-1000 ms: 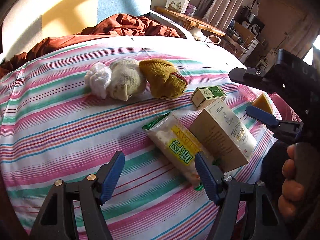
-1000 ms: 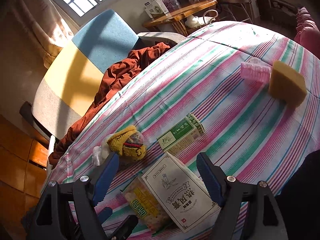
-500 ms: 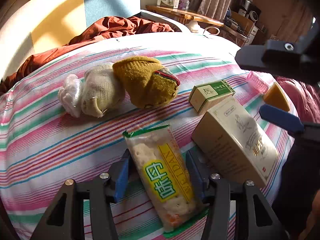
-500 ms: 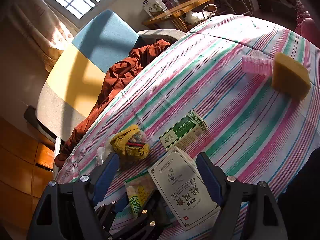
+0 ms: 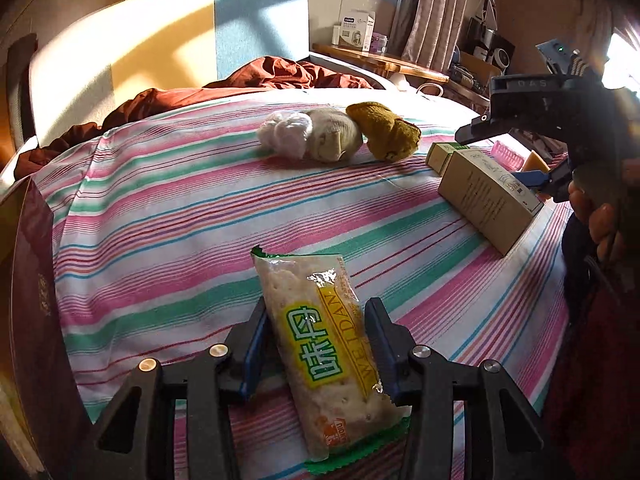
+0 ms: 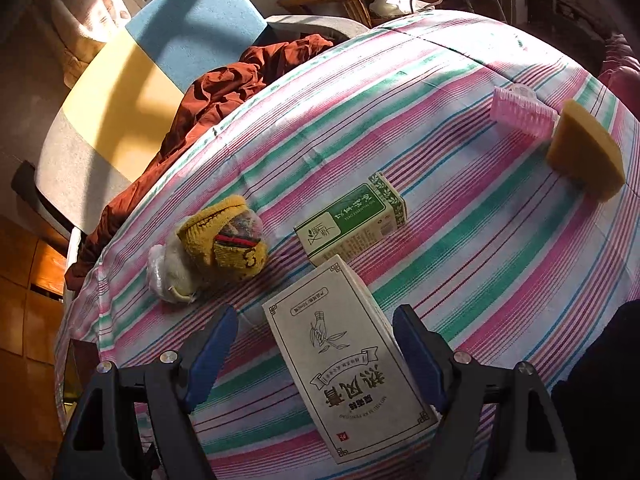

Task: Organize objects
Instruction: 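Grasp the yellow-green snack packet with the left gripper while the right gripper grasps the white printed box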

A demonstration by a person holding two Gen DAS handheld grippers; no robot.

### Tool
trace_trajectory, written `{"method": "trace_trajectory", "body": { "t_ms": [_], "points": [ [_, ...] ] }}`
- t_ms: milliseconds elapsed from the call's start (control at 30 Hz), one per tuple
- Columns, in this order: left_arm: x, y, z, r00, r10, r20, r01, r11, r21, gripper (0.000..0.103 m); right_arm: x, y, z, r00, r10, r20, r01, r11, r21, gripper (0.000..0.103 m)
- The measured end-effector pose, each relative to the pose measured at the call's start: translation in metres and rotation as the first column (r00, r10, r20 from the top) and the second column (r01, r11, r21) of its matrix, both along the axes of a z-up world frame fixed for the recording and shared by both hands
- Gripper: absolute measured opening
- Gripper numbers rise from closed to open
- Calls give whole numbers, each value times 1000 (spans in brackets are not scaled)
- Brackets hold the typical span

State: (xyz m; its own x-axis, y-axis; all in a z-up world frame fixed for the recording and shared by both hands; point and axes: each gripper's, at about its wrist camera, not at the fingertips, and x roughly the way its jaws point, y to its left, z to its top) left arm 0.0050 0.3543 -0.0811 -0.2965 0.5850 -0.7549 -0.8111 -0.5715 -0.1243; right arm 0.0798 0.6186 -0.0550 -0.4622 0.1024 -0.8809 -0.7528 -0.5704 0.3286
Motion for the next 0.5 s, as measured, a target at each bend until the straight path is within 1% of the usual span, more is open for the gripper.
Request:
{"method": "trace_trajectory", "body": {
  "t_ms": [67,167,233,267,367,500],
  "points": [
    [1,-4,-1,1000,4,-4,-4,1000,19,47,-5,-4,-5,998,26,54,-27,1000,9,81],
    [5,-6,-2,1000,10,-27,-10,999,31,48,-12,-11,-10,993,76,90,-77,997,7,81],
    [4,-4,-2,1000,12,-23,-11,999,30,49,-18,-15,-14,988,120,101,-120,993,-10,71],
    [4,-4,-3,1000,11,-24,-10,999,32,49,-20,-17,-17,985,144,94,-142,989,-27,58],
    [6,-4,-3,999,12,-34,-11,999,31,49,-29,-28,-17,973,223,57,-220,974,-57,59],
    [7,-3,-4,999,13,-45,-12,1000,28,49,-40,-43,-16,951,304,65,-301,952,-49,59]
  ]
}}
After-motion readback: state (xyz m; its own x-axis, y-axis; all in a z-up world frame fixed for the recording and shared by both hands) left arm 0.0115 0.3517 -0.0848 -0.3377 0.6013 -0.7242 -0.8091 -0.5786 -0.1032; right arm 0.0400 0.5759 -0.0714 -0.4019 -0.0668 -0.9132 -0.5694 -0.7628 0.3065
